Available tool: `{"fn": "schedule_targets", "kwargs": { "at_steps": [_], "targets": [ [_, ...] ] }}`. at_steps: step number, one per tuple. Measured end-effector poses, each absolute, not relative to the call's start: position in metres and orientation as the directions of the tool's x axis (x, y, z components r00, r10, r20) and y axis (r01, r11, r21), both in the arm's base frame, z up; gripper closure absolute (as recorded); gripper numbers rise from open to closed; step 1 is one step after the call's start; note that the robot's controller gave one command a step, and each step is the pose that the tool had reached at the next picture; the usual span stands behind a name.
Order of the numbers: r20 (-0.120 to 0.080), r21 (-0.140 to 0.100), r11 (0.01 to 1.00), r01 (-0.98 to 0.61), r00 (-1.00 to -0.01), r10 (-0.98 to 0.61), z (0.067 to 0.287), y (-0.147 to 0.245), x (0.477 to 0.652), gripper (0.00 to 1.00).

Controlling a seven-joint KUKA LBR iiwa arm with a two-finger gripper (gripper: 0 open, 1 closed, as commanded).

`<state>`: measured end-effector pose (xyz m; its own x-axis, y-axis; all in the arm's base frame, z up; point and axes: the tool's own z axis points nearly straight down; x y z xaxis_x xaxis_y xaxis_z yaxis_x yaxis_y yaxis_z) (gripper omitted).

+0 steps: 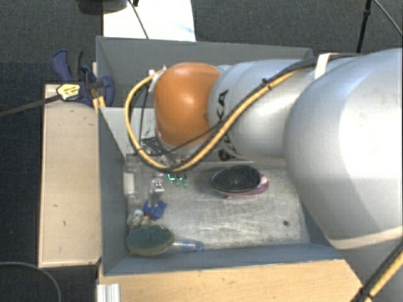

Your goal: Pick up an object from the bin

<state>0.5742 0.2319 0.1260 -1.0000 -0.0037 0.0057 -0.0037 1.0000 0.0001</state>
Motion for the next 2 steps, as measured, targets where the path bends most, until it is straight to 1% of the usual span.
{"fn": "schedule_targets", "kwargs": {
  "at_steps": [1,2],
  "targets": [
    [-0.014,-0.016,0.932,-0.361,-0.932,-0.361,0.074,0.226,0.534,0.00],
    [-0.008,-0.004,0.613,-0.790,-0.613,-0.790,0.102,0.254,0.525,0.00]
  ]
}}
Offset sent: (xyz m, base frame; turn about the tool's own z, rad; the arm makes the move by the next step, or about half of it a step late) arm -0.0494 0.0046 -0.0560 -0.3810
